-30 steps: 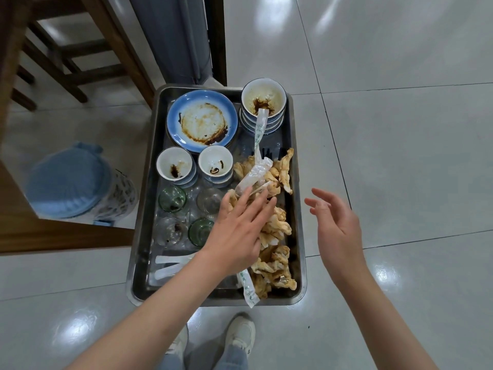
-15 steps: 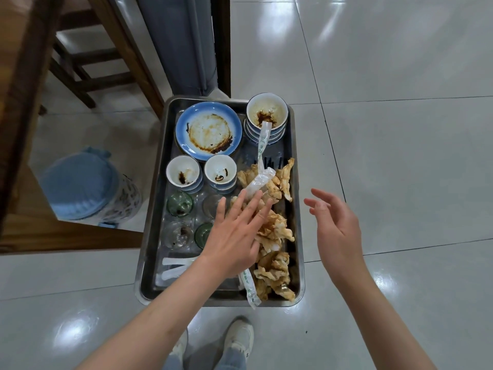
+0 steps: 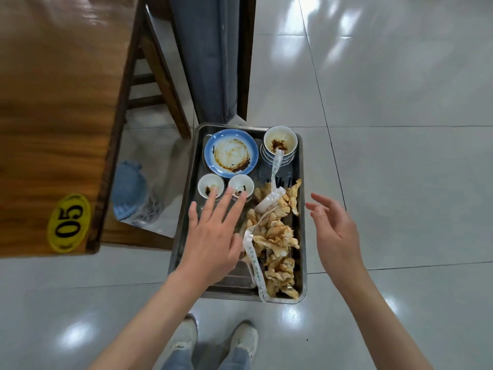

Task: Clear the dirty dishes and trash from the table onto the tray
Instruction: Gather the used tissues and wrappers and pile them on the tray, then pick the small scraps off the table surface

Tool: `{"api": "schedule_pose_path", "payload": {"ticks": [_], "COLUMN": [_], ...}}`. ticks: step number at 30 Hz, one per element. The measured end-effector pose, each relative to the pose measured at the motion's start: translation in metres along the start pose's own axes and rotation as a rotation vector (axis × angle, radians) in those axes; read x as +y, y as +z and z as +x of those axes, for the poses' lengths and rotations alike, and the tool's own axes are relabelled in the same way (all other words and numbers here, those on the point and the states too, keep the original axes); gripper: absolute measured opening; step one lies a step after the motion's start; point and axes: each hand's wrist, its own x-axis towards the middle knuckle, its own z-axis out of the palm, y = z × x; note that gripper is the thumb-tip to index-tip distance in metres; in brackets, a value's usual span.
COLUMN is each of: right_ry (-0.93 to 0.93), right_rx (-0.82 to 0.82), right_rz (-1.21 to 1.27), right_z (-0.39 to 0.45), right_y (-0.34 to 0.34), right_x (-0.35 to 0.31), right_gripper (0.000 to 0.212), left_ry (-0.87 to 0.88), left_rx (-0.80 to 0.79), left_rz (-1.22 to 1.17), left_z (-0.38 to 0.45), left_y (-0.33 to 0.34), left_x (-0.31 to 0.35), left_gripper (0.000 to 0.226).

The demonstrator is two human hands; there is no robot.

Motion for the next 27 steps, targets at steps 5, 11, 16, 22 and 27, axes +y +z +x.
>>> {"api": "schedule_pose_path", "payload": {"ticks": [5,11,16,22,27], "right_ry": [-0.089,-0.196,-0.291,-0.341,-0.388], "right_rx": [-0.067,-0.184,-0.251,-0.404,-0.468], "right_rz": [-0.058,-0.136,-0.227,-0.314,-0.353], "right_z": [-0.015,-0.049,-0.080,-0.116,-0.140], "right_y": [-0.003,0.002,0.020,0.078,0.155], "right_x": [-0.056,-0.131,-0.180,-0.224,-0.264], "right_gripper": [0.030,0.034,0.037,0.043,0.043], "left_ry": [-0.059,-0.194,-0.293,-0.422,-0.510], "left_rx": [0.081,0.201,0.302,0.433,0.390], "left_rz": [-0.025,-0.134,-0.251,-0.345,-0.408], "left_z": [-0.017,-0.059,-0.112,-0.178,-0.224], "left_y": [-0.071,-0.171,-0.236,-0.283,-0.307], "left_x": [-0.004,-0.007,-0.029,-0.087,-0.155], "left_gripper": [0.080,0.069,0.063,0.057,0.054]}}
